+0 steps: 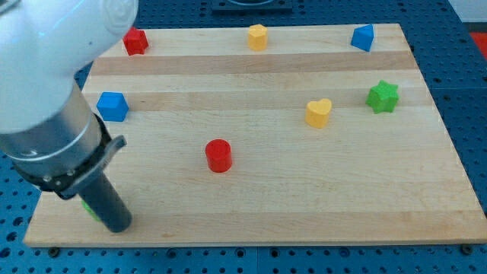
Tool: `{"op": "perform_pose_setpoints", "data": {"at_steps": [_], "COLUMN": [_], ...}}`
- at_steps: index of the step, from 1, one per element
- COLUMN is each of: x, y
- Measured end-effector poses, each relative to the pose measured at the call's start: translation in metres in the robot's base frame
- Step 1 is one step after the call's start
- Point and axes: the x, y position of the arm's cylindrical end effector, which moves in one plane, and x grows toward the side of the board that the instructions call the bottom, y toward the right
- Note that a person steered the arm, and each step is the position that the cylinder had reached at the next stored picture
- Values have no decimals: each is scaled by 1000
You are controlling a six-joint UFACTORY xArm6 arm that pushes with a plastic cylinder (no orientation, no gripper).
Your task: Slide the red circle to the bottom center
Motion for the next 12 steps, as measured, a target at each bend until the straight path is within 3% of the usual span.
{"op": "perform_pose_setpoints", "data": {"at_steps": [4,5,7,12], "x": [-6,-1,2,-102], "y": [-32,-10,92,78]}}
